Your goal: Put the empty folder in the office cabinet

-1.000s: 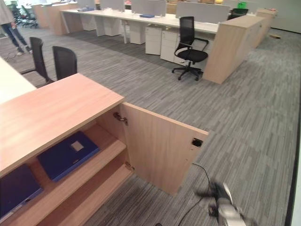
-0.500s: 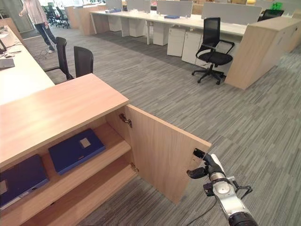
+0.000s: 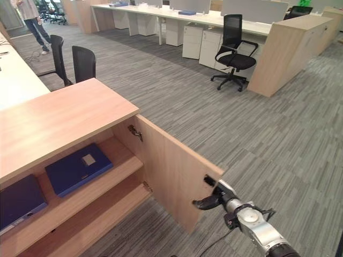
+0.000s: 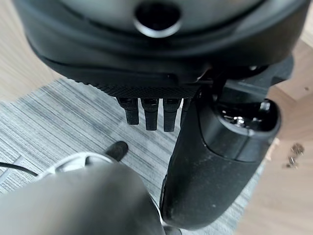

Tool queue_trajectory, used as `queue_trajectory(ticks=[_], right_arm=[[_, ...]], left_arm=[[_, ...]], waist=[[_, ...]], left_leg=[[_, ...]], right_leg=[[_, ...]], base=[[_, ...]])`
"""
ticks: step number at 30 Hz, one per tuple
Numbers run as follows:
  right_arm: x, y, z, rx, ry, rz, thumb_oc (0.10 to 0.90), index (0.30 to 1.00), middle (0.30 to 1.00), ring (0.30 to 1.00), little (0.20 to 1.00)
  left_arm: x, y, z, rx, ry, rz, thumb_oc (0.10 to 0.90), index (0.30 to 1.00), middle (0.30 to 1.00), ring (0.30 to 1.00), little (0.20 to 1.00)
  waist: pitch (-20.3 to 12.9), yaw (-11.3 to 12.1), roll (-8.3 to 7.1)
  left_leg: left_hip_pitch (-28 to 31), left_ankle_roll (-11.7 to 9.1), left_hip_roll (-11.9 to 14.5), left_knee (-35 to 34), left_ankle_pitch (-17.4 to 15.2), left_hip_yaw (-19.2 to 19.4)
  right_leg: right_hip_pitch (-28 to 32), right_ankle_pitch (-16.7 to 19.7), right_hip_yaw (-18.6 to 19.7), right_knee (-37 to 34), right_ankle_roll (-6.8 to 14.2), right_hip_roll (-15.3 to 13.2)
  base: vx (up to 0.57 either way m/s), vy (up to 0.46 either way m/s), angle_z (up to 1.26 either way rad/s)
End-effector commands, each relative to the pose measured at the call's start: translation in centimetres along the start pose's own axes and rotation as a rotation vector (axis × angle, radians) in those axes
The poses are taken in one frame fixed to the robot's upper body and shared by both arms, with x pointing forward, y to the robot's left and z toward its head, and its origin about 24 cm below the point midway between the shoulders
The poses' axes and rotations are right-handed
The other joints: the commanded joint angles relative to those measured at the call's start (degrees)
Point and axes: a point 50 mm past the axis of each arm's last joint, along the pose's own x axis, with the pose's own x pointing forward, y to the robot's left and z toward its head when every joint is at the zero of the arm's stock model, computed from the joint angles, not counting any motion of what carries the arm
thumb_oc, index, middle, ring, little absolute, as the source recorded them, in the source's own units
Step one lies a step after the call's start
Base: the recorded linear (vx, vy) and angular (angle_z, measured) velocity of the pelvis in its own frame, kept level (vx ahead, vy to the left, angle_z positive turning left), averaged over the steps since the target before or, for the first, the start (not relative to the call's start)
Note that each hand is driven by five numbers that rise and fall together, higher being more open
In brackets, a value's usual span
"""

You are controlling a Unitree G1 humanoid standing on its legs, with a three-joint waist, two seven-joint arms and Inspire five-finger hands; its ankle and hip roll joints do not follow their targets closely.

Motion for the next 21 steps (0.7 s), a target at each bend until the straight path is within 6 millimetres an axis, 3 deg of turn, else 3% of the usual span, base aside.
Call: queue_trajectory(ticks=[1,3,5,7,8,9,12,13,14,16,18,21], right_arm=[[3.0,16.5,13.3,0.200,-0.487,0.803,0.800,0.900,0.900,0.900,0.900],[4.0,18.8,13.4,0.187,-0.441,0.845,0.800,0.900,0.900,0.900,0.900],[4.3,19.0,12.6,0.195,-0.411,0.828,0.800,0.900,0.900,0.900,0.900],[4.8,18.5,11.3,0.189,-0.355,0.788,0.800,0.900,0.900,0.900,0.900],[4.8,18.5,11.3,0.189,-0.355,0.788,0.800,0.900,0.900,0.900,0.900],[4.7,18.4,11.3,0.142,-0.353,0.793,0.800,0.900,0.900,0.900,0.900],[4.8,18.3,11.0,0.145,-0.337,0.790,0.800,0.900,0.900,0.900,0.900],[4.7,18.0,10.9,0.152,-0.334,0.784,0.800,0.900,0.900,0.900,0.900],[4.7,18.0,10.8,0.151,-0.333,0.784,0.800,0.900,0.900,0.900,0.900],[4.8,17.7,10.2,0.172,-0.315,0.771,0.800,0.900,0.900,0.900,0.900],[5.0,17.2,9.3,0.223,-0.293,0.745,0.800,0.900,0.900,0.900,0.900],[4.9,17.0,9.0,0.238,-0.285,0.740,0.800,0.900,0.900,0.900,0.900]], left_arm=[[0.1,1.7,0.8,0.067,-0.018,0.053,0.800,0.900,0.900,0.900,0.900],[0.2,1.2,3.2,0.067,-0.101,0.074,0.800,0.900,0.900,0.900,0.900],[0.1,0.9,4.3,0.080,-0.142,0.072,0.800,0.900,0.900,0.900,0.900],[-0.1,0.4,6.6,0.047,-0.217,0.064,0.800,0.900,0.900,0.900,0.900],[-0.1,0.4,6.6,0.047,-0.218,0.064,0.800,0.900,0.900,0.900,0.900],[-0.1,0.1,6.8,0.001,-0.219,0.053,0.800,0.900,0.900,0.900,0.900],[-0.1,-0.1,6.5,-0.026,-0.202,0.047,0.800,0.900,0.900,0.900,0.900],[0.0,-0.2,6.0,-0.047,-0.176,0.037,0.800,0.900,0.900,0.900,0.900],[0.0,-0.2,5.9,-0.047,-0.176,0.036,0.800,0.900,0.900,0.900,0.900],[0.0,-0.4,5.1,-0.079,-0.139,0.029,0.800,0.900,0.900,0.900,0.900],[0.0,-0.9,4.9,-0.094,-0.125,0.011,0.800,0.900,0.900,0.900,0.900],[0.0,-1.4,4.6,-0.092,-0.125,-0.013,0.800,0.900,0.900,0.900,0.900]], waist=[[-1.5,6.8,-4.86],[0.3,8.9,-5.39],[1.1,9.5,-5.55],[2.4,11.5,-5.47],[2.4,11.4,-5.45],[2.7,12.8,-5.35],[2.4,13.3,-4.80],[1.7,13.7,-4.19],[1.7,13.6,-4.15],[0.9,13.8,-3.17],[-0.1,14.4,-1.89],[-1.1,15.0,-0.72]], left_leg=[[-1.4,0.1,-3.2,0.2,-4.5,-4.7],[-5.0,0.2,-4.0,3.5,-4.3,-10.0],[-6.8,0.4,-3.9,4.5,-4.2,-10.8],[-9.7,0.5,-3.8,6.8,-3.4,-10.9],[-9.8,0.5,-3.8,6.9,-3.4,-11.0],[-9.2,0.8,-4.4,8.5,-5.7,-10.3],[-8.0,0.8,-4.9,9.1,-7.6,-10.0],[-6.3,0.6,-5.0,8.4,-8.3,-8.8],[-6.3,0.5,-5.0,8.4,-8.3,-8.9],[-4.3,0.0,-4.7,6.5,-7.6,-7.1],[-3.0,-0.9,-3.8,3.7,-5.9,-4.7],[-3.0,-1.0,-4.3,1.3,-5.7,-5.3]], right_leg=[[2.0,-9.2,0.9,0.8,3.5,-2.0],[1.5,-9.2,-0.6,1.3,3.2,-3.1],[1.1,-9.4,-2.4,1.8,3.2,-3.8],[1.0,-9.9,-8.0,1.9,2.6,-5.4],[1.0,-9.9,-8.1,1.9,2.6,-5.4],[0.9,-10.1,-11.6,2.3,2.6,-6.4],[0.8,-10.5,-13.9,2.6,2.5,-7.0],[0.4,-10.9,-16.8,3.0,2.4,-7.7],[0.5,-11.0,-16.9,3.0,2.4,-7.7],[0.2,-11.1,-20.5,3.5,2.4,-8.8],[0.2,-11.1,-25.4,3.8,2.3,-10.7],[0.4,-10.7,-27.4,4.1,2.6,-11.3]], base=[[-0.02,-0.010,0.04],[-0.05,-0.036,0.00],[-0.06,-0.035,0.23],[-0.08,-0.031,1.16],[-0.05,0.002,2.03],[-0.02,0.013,1.59],[-0.01,0.064,0.96],[-0.01,0.102,0.89],[-0.02,0.122,1.03],[-0.04,0.139,0.88],[-0.08,0.241,2.61],[-0.04,0.189,1.78]])
